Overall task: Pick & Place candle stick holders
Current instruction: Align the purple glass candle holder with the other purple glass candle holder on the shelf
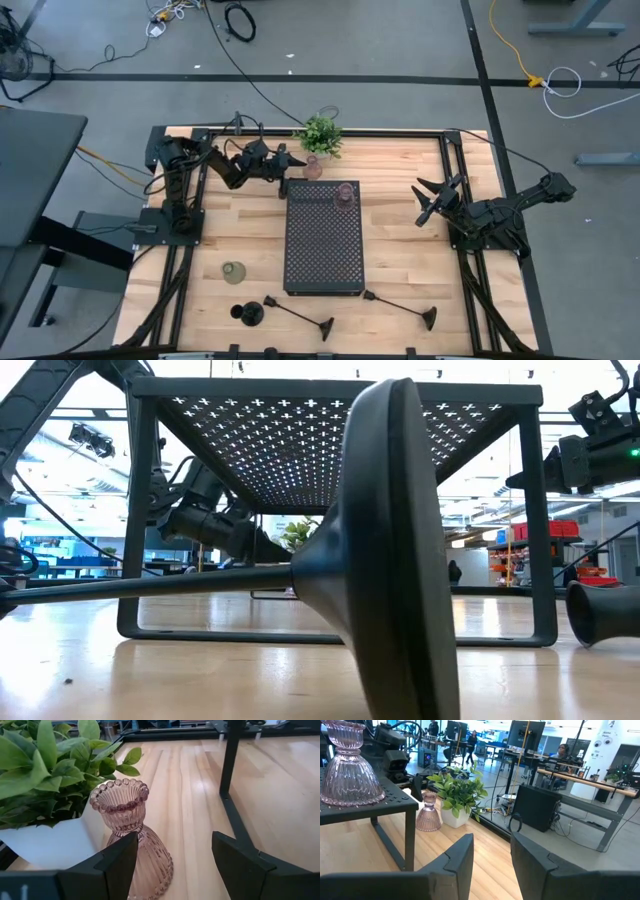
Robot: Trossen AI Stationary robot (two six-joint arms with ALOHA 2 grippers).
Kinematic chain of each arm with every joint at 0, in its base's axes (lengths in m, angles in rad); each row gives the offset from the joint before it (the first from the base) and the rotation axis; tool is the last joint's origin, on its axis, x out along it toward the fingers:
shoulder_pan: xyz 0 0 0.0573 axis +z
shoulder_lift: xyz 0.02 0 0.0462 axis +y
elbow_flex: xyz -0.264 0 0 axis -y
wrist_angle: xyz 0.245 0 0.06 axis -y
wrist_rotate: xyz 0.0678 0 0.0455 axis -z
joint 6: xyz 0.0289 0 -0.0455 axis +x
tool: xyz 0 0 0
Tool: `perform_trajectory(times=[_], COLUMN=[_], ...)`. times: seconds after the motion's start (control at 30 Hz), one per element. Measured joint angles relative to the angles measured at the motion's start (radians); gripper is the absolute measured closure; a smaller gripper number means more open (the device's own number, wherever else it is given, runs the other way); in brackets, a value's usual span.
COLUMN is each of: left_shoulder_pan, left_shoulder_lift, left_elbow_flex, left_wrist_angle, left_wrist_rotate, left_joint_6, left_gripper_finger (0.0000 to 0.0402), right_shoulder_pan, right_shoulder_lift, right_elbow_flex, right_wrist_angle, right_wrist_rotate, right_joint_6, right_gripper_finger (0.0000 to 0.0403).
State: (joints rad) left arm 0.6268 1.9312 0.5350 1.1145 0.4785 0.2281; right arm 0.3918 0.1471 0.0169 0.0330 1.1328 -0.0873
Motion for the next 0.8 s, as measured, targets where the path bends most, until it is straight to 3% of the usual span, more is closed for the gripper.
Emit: perform_trajectory(times=[0.23, 0.5, 0.8], left_shoulder_pan=[0.04, 0.085, 0.06], left_shoulder_lift=[0.0, 0.0, -0.001], left_elbow_flex=[0.0, 0.0, 0.05], left_wrist_angle=[-0.003, 0.003, -0.006], left_wrist_rotate=[0.092, 0.118, 0.1], left_joint_6=[-0.037, -0.06, 0.017], left_gripper_finger=[0.0145, 0.0145, 0.0145], right_shoulder_pan=[0.0, 0.0, 0.0], right_shoulder_lift=[0.0, 0.0, 0.0], right_elbow_flex=[0.0, 0.0, 0.0], right_wrist_angle=[0.0, 0.0, 0.0], right_wrist_rotate=[0.0, 0.0, 0.0], right_joint_6=[0.0, 0.0, 0.0], right_gripper_finger=[0.0273, 0.0273, 0.0273])
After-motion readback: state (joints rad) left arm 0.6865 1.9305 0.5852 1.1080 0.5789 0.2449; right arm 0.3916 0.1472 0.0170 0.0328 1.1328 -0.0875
